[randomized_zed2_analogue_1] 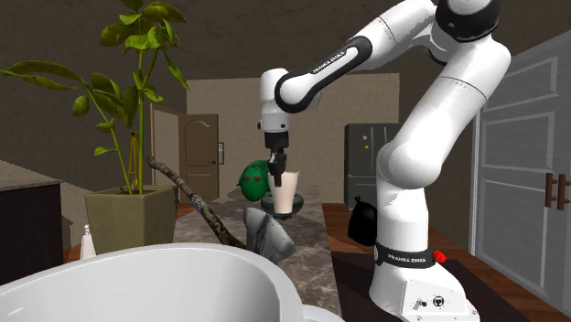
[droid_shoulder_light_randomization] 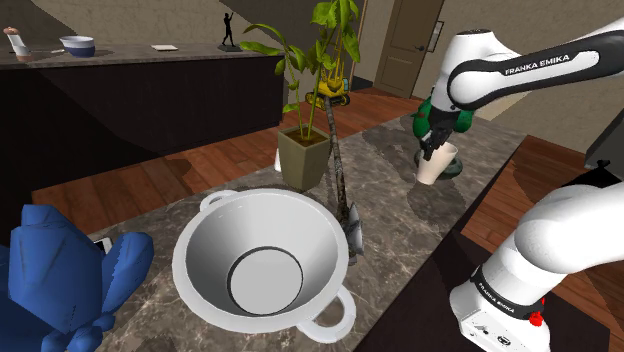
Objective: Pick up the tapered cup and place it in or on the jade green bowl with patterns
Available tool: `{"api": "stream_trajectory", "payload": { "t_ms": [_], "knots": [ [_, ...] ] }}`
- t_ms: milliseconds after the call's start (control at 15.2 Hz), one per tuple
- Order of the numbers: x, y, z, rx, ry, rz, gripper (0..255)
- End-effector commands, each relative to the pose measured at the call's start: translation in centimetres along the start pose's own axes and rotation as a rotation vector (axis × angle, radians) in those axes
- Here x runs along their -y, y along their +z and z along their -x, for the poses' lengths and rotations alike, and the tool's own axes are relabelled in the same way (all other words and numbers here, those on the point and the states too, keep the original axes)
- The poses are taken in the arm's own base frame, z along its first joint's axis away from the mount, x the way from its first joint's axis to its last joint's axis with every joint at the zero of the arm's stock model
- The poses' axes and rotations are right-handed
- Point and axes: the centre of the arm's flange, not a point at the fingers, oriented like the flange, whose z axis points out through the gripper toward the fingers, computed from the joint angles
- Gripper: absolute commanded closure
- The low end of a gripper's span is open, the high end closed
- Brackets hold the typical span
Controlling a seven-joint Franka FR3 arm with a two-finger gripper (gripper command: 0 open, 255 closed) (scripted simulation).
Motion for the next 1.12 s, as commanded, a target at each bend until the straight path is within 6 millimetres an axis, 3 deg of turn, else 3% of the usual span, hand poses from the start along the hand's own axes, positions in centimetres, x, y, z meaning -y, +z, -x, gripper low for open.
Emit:
{"api": "stream_trajectory", "payload": {
  "t_ms": [0,1056],
  "knots": [
    [-0.2,-1.1,0.0,0.000,0.000,0.000,255],
    [-1.4,-9.5,0.0,0.000,0.000,0.000,255]
  ]
}}
